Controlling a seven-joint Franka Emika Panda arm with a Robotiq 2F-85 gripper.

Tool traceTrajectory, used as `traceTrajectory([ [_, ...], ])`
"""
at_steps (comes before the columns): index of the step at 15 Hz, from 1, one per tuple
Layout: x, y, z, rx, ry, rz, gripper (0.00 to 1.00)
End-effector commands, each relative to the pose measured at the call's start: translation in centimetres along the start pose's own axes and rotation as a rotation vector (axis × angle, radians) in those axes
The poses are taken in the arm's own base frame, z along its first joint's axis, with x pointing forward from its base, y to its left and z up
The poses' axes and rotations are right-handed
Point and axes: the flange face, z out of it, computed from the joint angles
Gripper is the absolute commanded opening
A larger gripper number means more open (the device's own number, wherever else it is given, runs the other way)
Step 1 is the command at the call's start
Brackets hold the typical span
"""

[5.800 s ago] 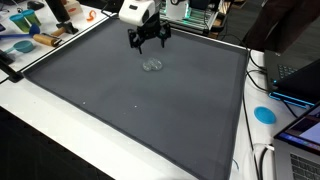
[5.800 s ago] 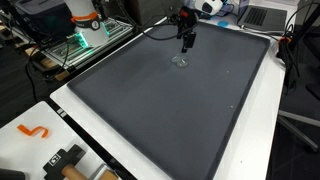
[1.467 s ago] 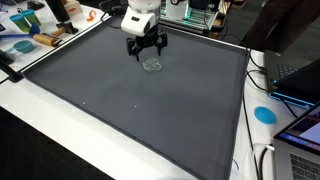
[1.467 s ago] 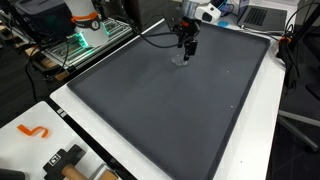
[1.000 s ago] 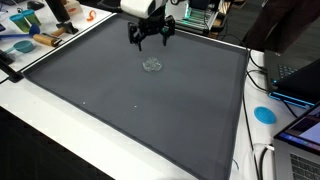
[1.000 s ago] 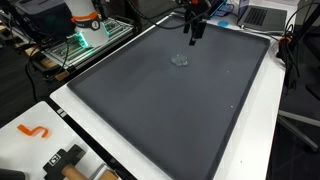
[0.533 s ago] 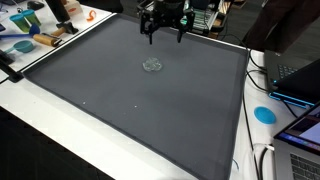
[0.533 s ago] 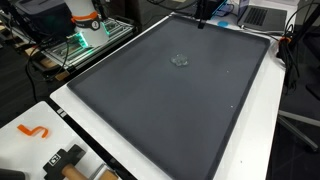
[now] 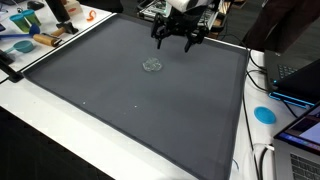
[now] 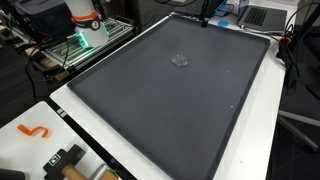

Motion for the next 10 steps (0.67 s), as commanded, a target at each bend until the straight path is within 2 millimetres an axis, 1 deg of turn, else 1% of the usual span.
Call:
traceTrajectory([
  [1, 1.0, -1.1, 1.4, -0.087, -0.043, 0.063, 1.00],
  [7, 1.9, -2.3, 3.8, -0.180, -0.117, 0.131, 1.00],
  [10, 2.4, -2.6, 4.5, -0.200, -0.134, 0.167, 1.00],
])
